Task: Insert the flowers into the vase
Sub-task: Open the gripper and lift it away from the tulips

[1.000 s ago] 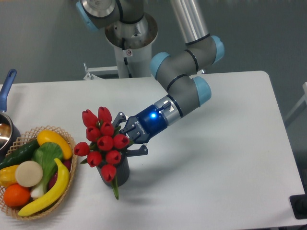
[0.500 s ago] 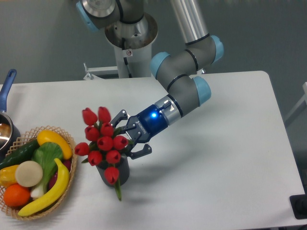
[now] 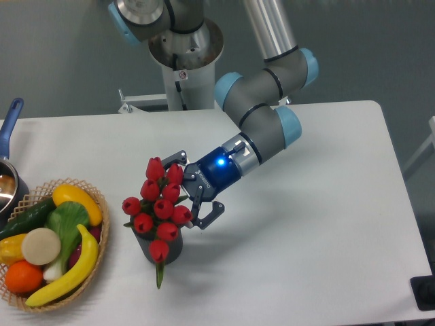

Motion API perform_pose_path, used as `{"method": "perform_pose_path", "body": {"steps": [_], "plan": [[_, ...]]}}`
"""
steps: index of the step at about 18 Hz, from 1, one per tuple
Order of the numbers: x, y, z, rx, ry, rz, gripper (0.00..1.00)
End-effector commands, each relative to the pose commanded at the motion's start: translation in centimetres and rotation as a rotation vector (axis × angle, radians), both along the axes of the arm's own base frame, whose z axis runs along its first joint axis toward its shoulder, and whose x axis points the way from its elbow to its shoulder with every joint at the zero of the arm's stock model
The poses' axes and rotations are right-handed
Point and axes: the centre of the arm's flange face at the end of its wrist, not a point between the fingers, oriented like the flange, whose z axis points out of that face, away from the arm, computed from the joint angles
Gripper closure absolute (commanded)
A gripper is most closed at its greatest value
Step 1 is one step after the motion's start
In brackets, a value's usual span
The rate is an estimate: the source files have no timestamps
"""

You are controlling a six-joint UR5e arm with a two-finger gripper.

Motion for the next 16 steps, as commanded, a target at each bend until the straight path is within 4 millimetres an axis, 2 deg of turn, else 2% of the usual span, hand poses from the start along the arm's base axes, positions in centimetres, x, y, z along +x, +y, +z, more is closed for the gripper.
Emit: {"method": "perform_pose_path", "body": {"steps": [3, 6, 8, 11, 14, 16], "plan": [[-0.4, -0.9, 0.5, -0.084, 0.073, 0.021, 0.00], [0.1, -1.6, 1.8, -0.174, 0.166, 0.032, 0.00], [-0.2, -2.2, 1.9, -0.261, 0.239, 0.048, 0.00], [-2.0, -4.4, 4.3, -0.362, 0.362, 0.114, 0.00], [-3.7, -7.7, 6.9, -0.525, 0.519, 0.204, 0.00], [-6.0, -9.7, 8.8, -0.590, 0.577, 0.274, 0.00]]}}
